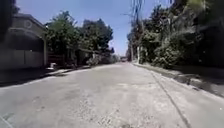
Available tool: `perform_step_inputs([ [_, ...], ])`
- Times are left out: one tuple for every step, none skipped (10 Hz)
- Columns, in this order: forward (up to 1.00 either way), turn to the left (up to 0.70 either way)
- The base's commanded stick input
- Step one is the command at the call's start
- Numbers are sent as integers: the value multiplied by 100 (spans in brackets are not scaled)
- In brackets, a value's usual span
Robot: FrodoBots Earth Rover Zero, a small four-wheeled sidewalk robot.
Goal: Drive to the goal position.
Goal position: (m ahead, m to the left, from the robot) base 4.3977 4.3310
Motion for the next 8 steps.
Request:
perform_step_inputs([
  [100,-38],
  [100,-38],
  [100,-32],
  [100,-23],
  [100,-5],
  [100,2],
  [100,2],
  [100,2],
])
